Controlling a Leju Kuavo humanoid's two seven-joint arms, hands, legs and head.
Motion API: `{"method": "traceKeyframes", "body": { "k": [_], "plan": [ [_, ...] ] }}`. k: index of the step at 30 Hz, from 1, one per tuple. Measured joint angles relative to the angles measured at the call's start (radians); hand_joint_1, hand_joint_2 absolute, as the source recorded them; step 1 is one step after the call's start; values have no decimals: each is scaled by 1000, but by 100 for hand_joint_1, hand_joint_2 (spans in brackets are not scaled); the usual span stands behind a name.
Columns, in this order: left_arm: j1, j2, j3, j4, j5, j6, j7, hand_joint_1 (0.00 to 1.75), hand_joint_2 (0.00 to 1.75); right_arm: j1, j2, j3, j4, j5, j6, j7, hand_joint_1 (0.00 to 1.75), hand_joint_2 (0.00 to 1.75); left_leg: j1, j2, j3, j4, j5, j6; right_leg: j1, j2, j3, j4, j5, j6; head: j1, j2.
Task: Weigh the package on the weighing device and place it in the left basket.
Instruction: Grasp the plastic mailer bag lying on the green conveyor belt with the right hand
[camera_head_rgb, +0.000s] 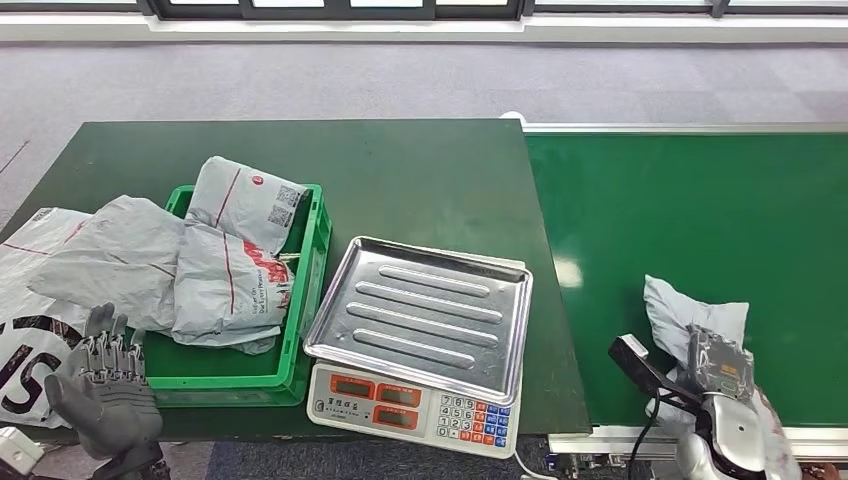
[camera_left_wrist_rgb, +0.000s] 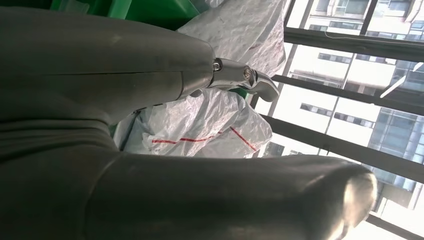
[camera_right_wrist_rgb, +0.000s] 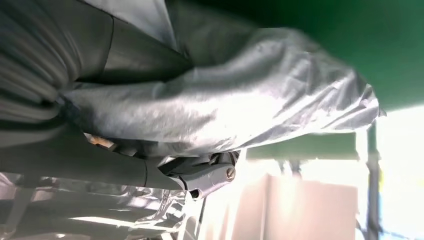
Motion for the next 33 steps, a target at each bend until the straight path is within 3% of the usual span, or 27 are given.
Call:
{"method": "traceKeyframes", "body": {
  "k": [8,14,17,22,28,33],
  "plan": [
    [13,-12,3,-13,0,-2,-3,0,0,12,44,-1,-110,-14,-25,-18,175,175,-1,-3,-1,0,1,0,-1,-2,-1,0,0,0,0,0],
    [15,-20,8,-12,-4,-7,-11,0,0,55,113,-17,-254,-244,-177,-225,175,175,-1,-2,-3,0,1,0,-1,-2,-3,0,0,0,0,0],
    [10,-22,8,-6,-10,-10,-16,0,0,85,154,-18,-362,-309,-199,-269,175,175,-1,-2,-3,-1,1,0,-1,-2,-4,0,-1,-1,0,0],
    [1,-21,8,4,-11,6,-22,0,0,103,185,-16,-440,-336,-218,-298,175,175,-1,-2,-3,-1,1,0,-1,-2,-3,1,-1,-2,0,0],
    [1,-21,7,10,-1,5,-24,0,0,121,228,20,-541,-367,-373,-403,175,175,-1,-2,-3,-1,1,0,-1,-2,-3,1,-1,-2,0,0],
    [-8,-22,0,20,-1,1,-22,0,0,104,243,113,-650,-262,-428,-380,175,175,-1,-1,-3,-1,1,-1,-1,-1,-4,1,-1,-2,0,0]
  ]
}}
